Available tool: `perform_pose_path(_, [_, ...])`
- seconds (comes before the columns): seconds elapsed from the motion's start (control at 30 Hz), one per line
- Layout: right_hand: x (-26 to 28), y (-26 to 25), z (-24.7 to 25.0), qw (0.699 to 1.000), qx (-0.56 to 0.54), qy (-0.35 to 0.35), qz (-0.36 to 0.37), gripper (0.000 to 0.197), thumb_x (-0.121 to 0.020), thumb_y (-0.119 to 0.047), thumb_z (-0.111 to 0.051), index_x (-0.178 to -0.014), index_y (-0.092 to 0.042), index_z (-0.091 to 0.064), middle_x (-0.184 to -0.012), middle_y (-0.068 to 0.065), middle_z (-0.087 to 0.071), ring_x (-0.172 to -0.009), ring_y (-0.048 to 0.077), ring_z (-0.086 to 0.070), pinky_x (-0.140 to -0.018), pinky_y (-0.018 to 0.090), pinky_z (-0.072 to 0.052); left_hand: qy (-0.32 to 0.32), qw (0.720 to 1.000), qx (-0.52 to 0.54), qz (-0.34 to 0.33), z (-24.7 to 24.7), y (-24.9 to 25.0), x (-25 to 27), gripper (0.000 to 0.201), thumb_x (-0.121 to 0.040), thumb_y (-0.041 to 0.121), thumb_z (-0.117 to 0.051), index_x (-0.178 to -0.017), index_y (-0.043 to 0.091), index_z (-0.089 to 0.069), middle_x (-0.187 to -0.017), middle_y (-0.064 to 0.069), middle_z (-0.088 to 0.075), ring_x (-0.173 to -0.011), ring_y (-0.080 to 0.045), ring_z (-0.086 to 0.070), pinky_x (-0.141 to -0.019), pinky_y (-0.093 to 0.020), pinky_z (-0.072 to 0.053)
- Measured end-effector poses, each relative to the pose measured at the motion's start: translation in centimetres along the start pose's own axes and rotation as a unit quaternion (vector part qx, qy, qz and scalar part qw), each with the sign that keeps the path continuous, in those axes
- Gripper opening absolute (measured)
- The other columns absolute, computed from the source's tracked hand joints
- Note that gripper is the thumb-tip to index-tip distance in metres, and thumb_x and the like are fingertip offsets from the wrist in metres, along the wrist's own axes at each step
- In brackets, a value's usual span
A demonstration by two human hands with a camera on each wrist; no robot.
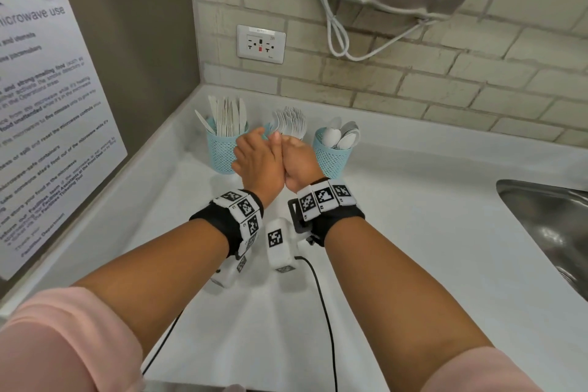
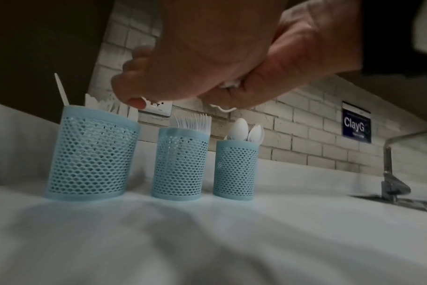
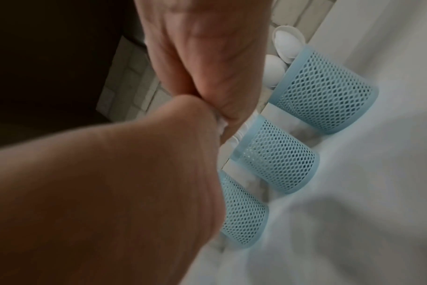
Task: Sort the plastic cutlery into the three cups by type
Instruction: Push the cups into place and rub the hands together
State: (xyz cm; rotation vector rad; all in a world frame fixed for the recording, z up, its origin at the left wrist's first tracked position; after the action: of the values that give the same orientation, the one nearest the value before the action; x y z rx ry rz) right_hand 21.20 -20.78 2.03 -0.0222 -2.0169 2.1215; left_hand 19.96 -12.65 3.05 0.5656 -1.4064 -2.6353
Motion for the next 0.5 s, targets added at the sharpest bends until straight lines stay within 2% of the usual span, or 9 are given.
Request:
perform_pose_path(0.07, [0.6, -0.4, 0.5, 0.999, 0.002, 0.037, 0.009, 0.037, -0.095, -0.032, -0.052, -0.063, -0.013, -0.056, -0.061, 0.01, -0.059, -0.061, 0.027, -0.054, -0.062, 0.035, -0.045, 0.015, 0.998, -0.035, -0.049, 0.3, 0.2, 0.3, 0.043, -0.099, 0.042, -0.033, -0.128, 0.012, -0.043, -0.131, -0.009, -0.041, -0.121, -0.025, -0.04, -0.098, -0.039, -0.029])
perform_pose_path(0.1, [0.8, -0.6, 0.7, 0.998, 0.009, 0.06, 0.015, 0.046, -0.096, -0.037, -0.048, -0.057, -0.013, -0.051, -0.056, 0.007, -0.054, -0.056, 0.023, -0.051, -0.058, 0.032, -0.043, 0.011, 0.997, -0.034, -0.063, 0.3, 0.3, 0.5, 0.042, -0.099, 0.042, -0.033, -0.126, 0.012, -0.044, -0.129, -0.009, -0.043, -0.119, -0.025, -0.042, -0.097, -0.039, -0.031])
perform_pose_path(0.17, [1.0, -0.9, 0.9, 0.994, 0.047, 0.094, 0.032, 0.059, -0.099, -0.047, -0.032, -0.056, -0.01, -0.051, -0.06, 0.01, -0.057, -0.059, 0.021, -0.055, -0.065, 0.032, -0.046, -0.034, 0.996, 0.027, -0.078, 0.0, 0.4, 0.9, 0.041, -0.1, 0.041, -0.03, -0.122, 0.011, -0.046, -0.12, -0.007, -0.052, -0.111, -0.024, -0.051, -0.091, -0.038, -0.038])
perform_pose_path(0.23, [1.1, -0.9, 0.7, 0.995, 0.031, 0.094, 0.021, 0.075, -0.098, -0.055, -0.018, -0.066, -0.001, -0.058, -0.075, 0.022, -0.065, -0.075, 0.031, -0.063, -0.078, 0.036, -0.05, -0.096, 0.988, 0.115, -0.048, -0.7, 0.2, 1.4, 0.045, -0.1, 0.044, -0.026, -0.121, 0.009, -0.044, -0.108, -0.006, -0.059, -0.101, -0.025, -0.06, -0.083, -0.035, -0.046])
perform_pose_path(0.3, [1.3, -0.7, -0.2, 0.998, -0.031, 0.061, 0.006, 0.094, -0.087, -0.072, -0.018, -0.086, 0.009, -0.065, -0.09, 0.025, -0.069, -0.09, 0.035, -0.066, -0.092, 0.042, -0.051, -0.128, 0.98, 0.154, -0.01, -0.7, 0.1, 1.7, 0.055, -0.099, 0.05, -0.021, -0.119, 0.007, -0.048, -0.102, -0.007, -0.063, -0.097, -0.024, -0.062, -0.079, -0.032, -0.047])
perform_pose_path(0.37, [1.4, -0.8, -0.9, 0.996, -0.082, 0.018, -0.009, 0.1, -0.077, -0.082, -0.02, -0.096, 0.004, -0.067, -0.093, 0.022, -0.07, -0.096, 0.032, -0.066, -0.095, 0.045, -0.049, -0.148, 0.971, 0.188, 0.005, -0.5, 0.3, 1.8, 0.059, -0.099, 0.051, -0.015, -0.11, 0.01, -0.057, -0.097, -0.003, -0.063, -0.094, -0.019, -0.062, -0.079, -0.028, -0.044])
perform_pose_path(0.43, [1.3, -0.7, -1.1, 0.992, -0.124, -0.015, -0.034, 0.09, -0.085, -0.076, -0.02, -0.087, -0.001, -0.069, -0.085, 0.021, -0.067, -0.089, 0.029, -0.067, -0.081, 0.035, -0.053, -0.149, 0.961, 0.229, 0.032, -0.2, 0.6, 1.8, 0.059, -0.1, 0.049, -0.013, -0.094, 0.019, -0.063, -0.09, 0.001, -0.065, -0.089, -0.014, -0.061, -0.081, -0.027, -0.045])
perform_pose_path(0.47, [1.3, -0.7, -1.2, 0.988, -0.145, -0.024, -0.042, 0.084, -0.086, -0.075, -0.02, -0.073, -0.005, -0.065, -0.074, 0.018, -0.062, -0.076, 0.025, -0.066, -0.07, 0.03, -0.052, -0.146, 0.955, 0.25, 0.06, -0.1, 0.7, 1.6, 0.06, -0.099, 0.052, -0.014, -0.085, 0.021, -0.064, -0.085, 0.001, -0.066, -0.087, -0.014, -0.063, -0.08, -0.028, -0.047])
perform_pose_path(0.5, [1.2, -0.4, -1.2, 0.986, -0.159, -0.03, -0.05, 0.077, -0.086, -0.075, -0.021, -0.062, -0.01, -0.056, -0.063, 0.012, -0.057, -0.063, 0.019, -0.062, -0.064, 0.027, -0.049, -0.146, 0.947, 0.27, 0.09, -0.1, 0.7, 1.5, 0.063, -0.097, 0.056, -0.015, -0.079, 0.021, -0.064, -0.081, 0.001, -0.068, -0.084, -0.013, -0.064, -0.079, -0.029, -0.049])
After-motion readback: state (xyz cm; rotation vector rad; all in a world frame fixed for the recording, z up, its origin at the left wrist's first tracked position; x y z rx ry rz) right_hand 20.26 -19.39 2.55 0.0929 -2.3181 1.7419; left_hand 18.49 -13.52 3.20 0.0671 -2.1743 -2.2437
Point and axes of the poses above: each hand's wrist, its own x-axis away from the middle knuckle, its own z-axis out of the back of the hand, y = z × x, the point moved 5 cm from there along -x, towards the middle knuckle
